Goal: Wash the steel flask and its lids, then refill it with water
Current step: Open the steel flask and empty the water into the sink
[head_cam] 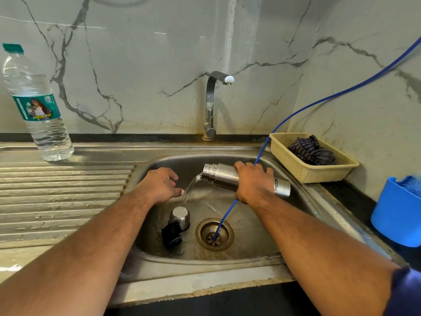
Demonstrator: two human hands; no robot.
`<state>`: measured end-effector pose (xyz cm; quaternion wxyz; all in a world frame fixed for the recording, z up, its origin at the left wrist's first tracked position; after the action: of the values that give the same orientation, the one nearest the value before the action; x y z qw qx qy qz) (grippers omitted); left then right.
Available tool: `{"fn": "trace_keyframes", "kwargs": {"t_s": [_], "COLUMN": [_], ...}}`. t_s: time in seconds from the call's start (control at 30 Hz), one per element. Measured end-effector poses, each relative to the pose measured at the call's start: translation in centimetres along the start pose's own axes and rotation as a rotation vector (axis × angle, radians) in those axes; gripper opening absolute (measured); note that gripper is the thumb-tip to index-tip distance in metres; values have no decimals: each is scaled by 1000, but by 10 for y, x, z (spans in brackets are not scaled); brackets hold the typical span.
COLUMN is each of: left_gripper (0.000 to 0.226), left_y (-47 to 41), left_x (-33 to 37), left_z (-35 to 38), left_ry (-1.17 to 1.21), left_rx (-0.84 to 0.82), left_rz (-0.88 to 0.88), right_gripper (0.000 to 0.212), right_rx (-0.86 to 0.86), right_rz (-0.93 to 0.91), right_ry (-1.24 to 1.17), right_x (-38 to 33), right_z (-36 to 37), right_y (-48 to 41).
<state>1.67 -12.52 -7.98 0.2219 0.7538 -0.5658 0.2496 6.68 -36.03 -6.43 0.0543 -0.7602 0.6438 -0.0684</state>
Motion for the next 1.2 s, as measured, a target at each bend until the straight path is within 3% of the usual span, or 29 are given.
{"fn": "trace_keyframes", "kwargs": {"t_s": [1.2], "left_gripper": [55], "left_y": [1], "left_x": [2], "left_z": [3], "left_ry": [-13], "left_rx": [-17], "left_rz": [9], "right_gripper": [76], "right_rx": [71], "right_rz": [-27], "right_ry": [43], "right_x": [-3], "right_z": [-5], "right_y": [3]}}
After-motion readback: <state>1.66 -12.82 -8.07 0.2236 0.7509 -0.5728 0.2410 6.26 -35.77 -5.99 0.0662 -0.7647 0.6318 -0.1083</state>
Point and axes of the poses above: each hand's wrist, its own y-axis away from the middle knuckle, its own z-axis out of the palm, x = y × z, the point moved 5 cm from there along -y, towards the middle knuckle, and after that the axes turned 2 degrees about -z, right-handed, at the moved point
